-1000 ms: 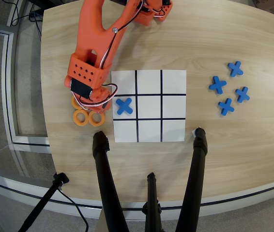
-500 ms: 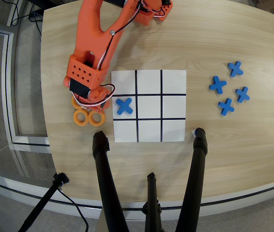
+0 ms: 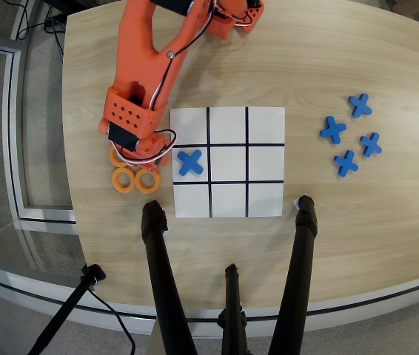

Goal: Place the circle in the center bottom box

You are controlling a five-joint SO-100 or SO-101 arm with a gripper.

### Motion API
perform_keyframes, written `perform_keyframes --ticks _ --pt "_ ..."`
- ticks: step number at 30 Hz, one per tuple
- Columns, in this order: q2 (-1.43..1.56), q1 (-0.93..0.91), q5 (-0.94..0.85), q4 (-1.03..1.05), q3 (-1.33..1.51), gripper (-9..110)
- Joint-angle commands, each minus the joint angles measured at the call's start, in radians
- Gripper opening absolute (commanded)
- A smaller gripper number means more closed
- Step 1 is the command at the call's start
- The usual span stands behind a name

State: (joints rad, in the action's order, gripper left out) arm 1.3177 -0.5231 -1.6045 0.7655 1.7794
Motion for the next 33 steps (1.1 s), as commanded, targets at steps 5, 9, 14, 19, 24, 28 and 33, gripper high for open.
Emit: perform_keyframes --ticks 5,9,14,19,24,28,33 --pt "0.006 0.002 -0.008 -0.006 -0.014 16" --pt "0.011 -0.002 -0.012 0.009 -0.003 16" --pt "0.018 -0.005 -0.025 0.028 0.015 16" --pt "0.023 -0.011 -0.029 0.044 0.021 16" --pt "0.034 -0.021 -0.046 0.095 0.023 16" --pt "0.041 -0.032 -0.054 0.110 0.023 16" --pt "0.051 -0.054 -0.084 0.160 0.017 16"
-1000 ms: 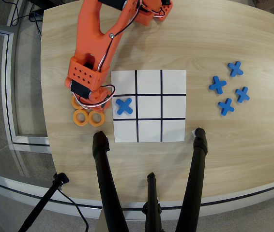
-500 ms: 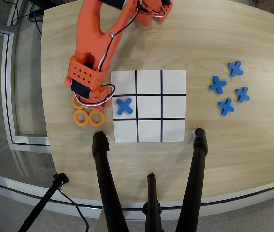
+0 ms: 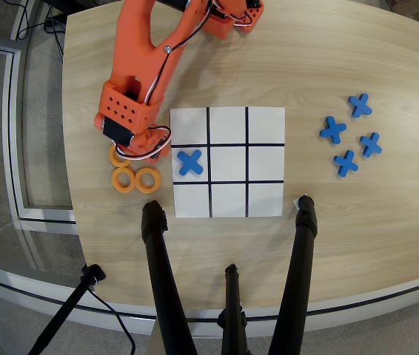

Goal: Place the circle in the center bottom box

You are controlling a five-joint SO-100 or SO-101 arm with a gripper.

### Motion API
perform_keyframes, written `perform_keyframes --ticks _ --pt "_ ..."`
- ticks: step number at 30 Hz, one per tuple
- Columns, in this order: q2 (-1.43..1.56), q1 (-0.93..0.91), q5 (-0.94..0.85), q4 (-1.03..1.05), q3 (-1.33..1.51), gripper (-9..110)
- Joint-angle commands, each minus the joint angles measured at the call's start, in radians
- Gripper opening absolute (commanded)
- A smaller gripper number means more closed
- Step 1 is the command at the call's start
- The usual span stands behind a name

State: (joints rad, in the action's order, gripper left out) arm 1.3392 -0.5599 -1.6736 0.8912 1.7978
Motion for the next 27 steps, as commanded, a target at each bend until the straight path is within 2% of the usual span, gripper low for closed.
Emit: perform_keyframes --ticks 1,27 --pt "0.031 -0.023 -0.023 0.048 -0.003 16" --pt "0.038 -0.258 -0.313 0.216 0.017 14"
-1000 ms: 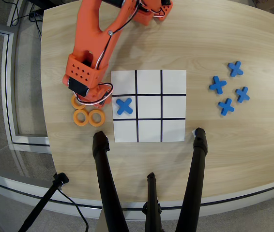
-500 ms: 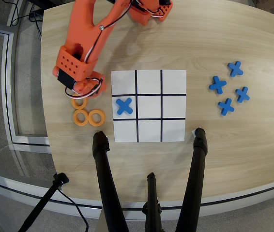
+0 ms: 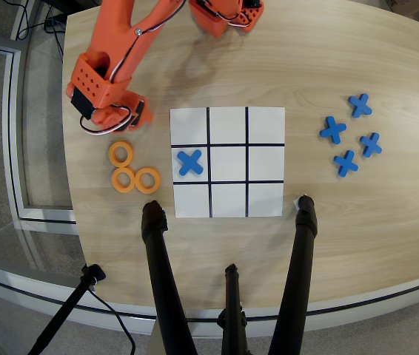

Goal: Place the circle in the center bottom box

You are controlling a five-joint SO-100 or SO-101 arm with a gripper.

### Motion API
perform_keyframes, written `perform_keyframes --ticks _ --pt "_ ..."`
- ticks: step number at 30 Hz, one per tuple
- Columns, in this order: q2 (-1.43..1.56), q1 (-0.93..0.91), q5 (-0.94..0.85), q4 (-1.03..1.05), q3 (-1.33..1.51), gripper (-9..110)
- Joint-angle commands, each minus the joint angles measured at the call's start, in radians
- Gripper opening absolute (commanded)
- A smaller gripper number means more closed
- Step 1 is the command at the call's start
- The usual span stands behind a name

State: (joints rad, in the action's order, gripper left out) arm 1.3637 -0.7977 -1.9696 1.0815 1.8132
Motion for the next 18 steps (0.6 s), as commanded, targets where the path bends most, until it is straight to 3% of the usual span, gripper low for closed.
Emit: perform_keyframes --ticks 1,6,14,18 --pt "0.014 -0.020 -0.017 0.029 0.002 13" --pt "0.018 -0.012 -0.014 0.049 0.011 0" --pt "0.037 -0.008 -0.020 0.064 0.028 0" --pt "0.123 0.005 -0.020 0.176 -0.018 0"
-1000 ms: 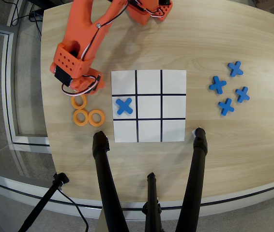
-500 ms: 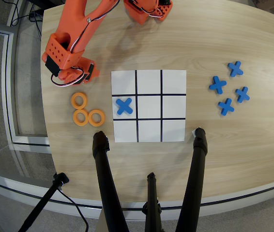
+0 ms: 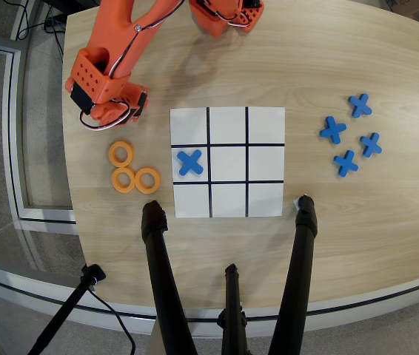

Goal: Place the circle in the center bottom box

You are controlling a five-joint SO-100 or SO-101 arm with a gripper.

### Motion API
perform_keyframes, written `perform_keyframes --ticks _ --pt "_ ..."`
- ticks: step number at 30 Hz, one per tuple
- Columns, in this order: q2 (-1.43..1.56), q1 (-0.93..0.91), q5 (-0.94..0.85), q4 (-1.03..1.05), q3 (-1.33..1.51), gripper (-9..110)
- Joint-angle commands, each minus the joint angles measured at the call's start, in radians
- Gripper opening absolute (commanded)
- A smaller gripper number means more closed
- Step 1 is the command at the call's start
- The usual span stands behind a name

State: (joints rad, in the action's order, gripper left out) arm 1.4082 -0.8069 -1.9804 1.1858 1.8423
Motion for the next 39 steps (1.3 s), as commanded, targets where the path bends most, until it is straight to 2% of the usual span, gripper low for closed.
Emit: perform_keyframes --ticks 1,7,17,24,27,33,39 --pt "0.112 0.021 -0.009 0.117 -0.071 0" --pt "0.311 0.170 0.106 0.380 -0.262 0" --pt "0.620 0.660 0.540 0.172 -0.118 0" --pt "0.692 0.953 0.707 0.150 0.046 0" --pt "0.650 0.992 0.735 0.049 0.144 0" --pt "0.537 0.953 0.713 -0.227 0.359 0" --pt "0.465 0.902 0.687 -0.344 0.462 0"
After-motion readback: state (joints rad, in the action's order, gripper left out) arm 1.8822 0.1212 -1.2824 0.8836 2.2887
